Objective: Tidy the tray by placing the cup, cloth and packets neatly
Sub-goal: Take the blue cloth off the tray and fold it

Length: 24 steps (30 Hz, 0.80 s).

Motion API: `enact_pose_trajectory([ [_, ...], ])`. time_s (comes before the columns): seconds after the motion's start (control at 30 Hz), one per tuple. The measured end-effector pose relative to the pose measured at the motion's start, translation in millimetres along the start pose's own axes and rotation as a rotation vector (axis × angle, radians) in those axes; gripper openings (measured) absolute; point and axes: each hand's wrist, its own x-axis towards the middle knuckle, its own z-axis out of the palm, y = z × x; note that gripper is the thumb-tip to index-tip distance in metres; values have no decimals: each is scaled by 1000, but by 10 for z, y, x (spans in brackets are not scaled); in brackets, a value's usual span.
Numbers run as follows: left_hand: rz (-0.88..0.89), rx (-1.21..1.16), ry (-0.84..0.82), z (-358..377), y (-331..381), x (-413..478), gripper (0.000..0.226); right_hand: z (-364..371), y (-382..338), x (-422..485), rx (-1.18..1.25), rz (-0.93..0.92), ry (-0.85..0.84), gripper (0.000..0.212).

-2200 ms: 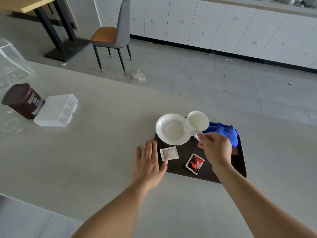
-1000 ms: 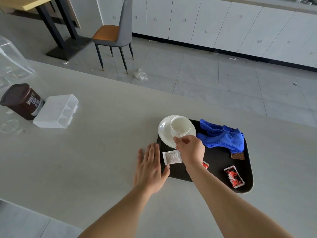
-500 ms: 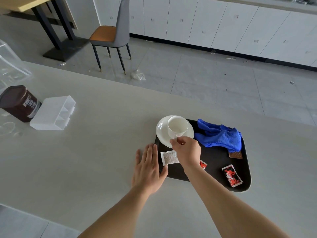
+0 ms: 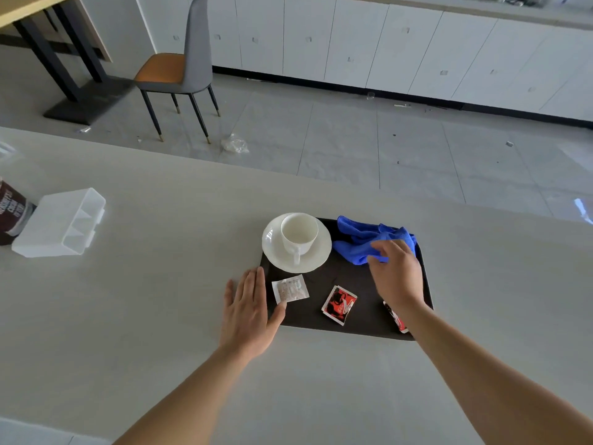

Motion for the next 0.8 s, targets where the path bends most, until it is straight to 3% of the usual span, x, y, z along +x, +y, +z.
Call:
enact_pose_trajectory([
  [0.17, -89, -33, -32, -75, 178, 75, 78, -158, 148, 304, -312, -79, 14, 54],
  [0.27, -129, -37, -49, -86, 238, 73, 76, -133, 196, 407, -451, -24, -165, 82],
  [0.37, -141, -36, -46, -79, 250, 65, 76, -69, 240, 453, -476, 38, -317, 91],
  [0.53, -179, -35, -10, -36, 287, 110, 73, 4, 286, 448, -455, 40, -319, 71],
  [0.63, -203, -30, -7, -25, 324, 148, 73, 32, 316, 424, -352, 12, -243, 46],
  [0.8, -216, -10, -39, -35, 310, 149, 72, -84, 293, 381, -142, -16, -39, 23],
])
